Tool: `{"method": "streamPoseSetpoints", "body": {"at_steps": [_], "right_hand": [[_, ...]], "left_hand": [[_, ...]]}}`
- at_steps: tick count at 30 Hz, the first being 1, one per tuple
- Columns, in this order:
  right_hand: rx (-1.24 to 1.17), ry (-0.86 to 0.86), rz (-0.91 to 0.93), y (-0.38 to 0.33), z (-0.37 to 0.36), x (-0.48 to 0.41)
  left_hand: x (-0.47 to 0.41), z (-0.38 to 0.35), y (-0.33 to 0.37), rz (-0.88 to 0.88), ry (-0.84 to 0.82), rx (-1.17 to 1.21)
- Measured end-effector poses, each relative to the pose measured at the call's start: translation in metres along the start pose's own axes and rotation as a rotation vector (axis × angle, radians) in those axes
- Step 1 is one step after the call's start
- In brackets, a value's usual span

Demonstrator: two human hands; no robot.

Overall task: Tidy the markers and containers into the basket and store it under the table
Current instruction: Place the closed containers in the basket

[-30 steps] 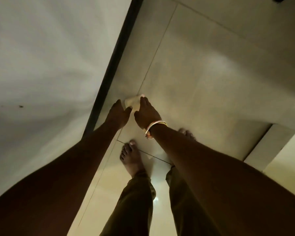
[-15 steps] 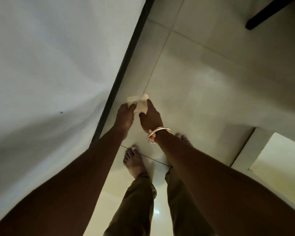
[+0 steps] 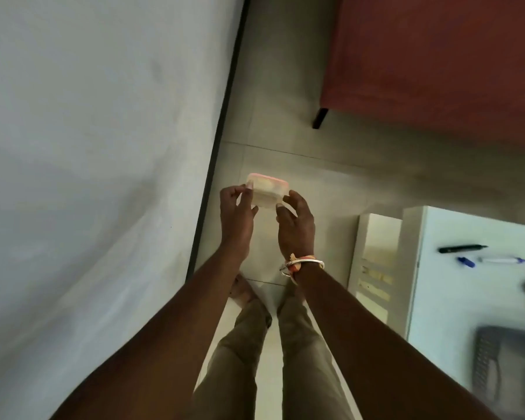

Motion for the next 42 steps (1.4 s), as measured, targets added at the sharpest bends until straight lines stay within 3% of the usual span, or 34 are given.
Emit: {"method": "streamPoseSetpoints", "body": {"at_steps": [5,12,17,21,28,33,42], "right_hand": [[-0.085,0.166,0.062,-0.021,0.082,0.052],[-0.274,0.366,0.010,0.017,0.212,0.119],[-0.366,0.478,0.006,0.069,0.325,0.175],[-0.444,0.580,-0.015,0.121,0.420,0.226],[-0.488,0.716,-0.133,0.204,0.573,0.290],[-0.473,0.787,-0.221,0.248,0.628,0.295],[-0.497,0.665,-0.497,0.327,0.642,0.232]], "left_hand": [[0.075,-0.048,0.030,-0.202,-0.221,-0.198],[0.185,-0.116,0.006,-0.269,-0.386,-0.359],[0.307,-0.175,-0.046,-0.221,-0.465,-0.295],[0.407,-0.223,-0.106,-0.073,-0.367,-0.119],[0.539,-0.308,-0.180,-0.025,-0.477,-0.143],[0.562,-0.360,-0.220,-0.076,-0.623,-0.359],[0.527,-0.440,-0.281,-0.250,-0.745,-0.843]]}}
Point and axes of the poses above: each hand's wrist, its own x-axis away from the middle knuckle, its own z-axis out of the back of the hand, y = z × x, the point moved 4 cm from there along -x, towards the middle knuckle, and after that the axes turned 3 degrees about -z, right-handed, at the moved point
